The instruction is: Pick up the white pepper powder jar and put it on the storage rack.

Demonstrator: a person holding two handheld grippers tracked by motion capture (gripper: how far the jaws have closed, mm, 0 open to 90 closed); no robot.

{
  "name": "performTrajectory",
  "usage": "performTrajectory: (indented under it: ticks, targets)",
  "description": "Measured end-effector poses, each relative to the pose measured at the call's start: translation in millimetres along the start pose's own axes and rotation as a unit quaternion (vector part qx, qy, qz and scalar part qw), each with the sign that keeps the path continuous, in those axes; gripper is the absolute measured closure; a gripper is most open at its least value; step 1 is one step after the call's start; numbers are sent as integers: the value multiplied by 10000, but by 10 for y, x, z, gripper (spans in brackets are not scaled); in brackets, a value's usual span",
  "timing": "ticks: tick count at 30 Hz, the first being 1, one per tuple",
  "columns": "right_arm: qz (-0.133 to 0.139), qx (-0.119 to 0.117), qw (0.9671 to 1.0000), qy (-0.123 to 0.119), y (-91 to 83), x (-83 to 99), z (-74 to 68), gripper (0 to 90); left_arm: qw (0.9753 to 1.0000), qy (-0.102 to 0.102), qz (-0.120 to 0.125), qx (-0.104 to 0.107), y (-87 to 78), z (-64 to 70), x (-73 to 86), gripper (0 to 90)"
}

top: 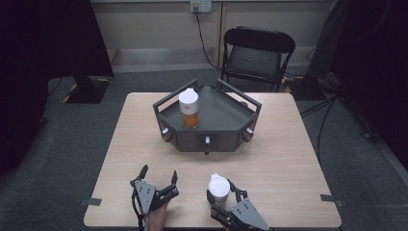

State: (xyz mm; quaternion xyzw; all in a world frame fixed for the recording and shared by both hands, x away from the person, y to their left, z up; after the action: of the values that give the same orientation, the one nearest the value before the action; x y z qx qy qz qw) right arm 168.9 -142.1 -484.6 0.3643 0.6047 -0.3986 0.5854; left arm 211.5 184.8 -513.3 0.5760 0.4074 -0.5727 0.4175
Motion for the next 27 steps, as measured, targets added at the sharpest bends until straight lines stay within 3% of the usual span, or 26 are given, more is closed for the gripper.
performTrajectory:
  ticks: [21,27]
  targets:
    - [-166,-152,9997,70,18,-146,27,304,10000,1,-3,0,0,0,-1,0]
    - [-90,-167,9998,46,22,-176,42,304,10000,1,-3,0,0,0,-1,1]
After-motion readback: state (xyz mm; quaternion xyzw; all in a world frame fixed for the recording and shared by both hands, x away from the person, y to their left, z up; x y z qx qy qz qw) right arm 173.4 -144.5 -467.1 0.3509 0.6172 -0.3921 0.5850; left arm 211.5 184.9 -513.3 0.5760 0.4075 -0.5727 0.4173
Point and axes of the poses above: each handheld gripper's, and its own axes: y roughly forward along the jaws, x roughly out of its underside, z roughly to its right, the point moved 6 cm from there along y, roughly forward along the jaws, and after that the axes turned 7 degrees about x, right-handed, at the moved point
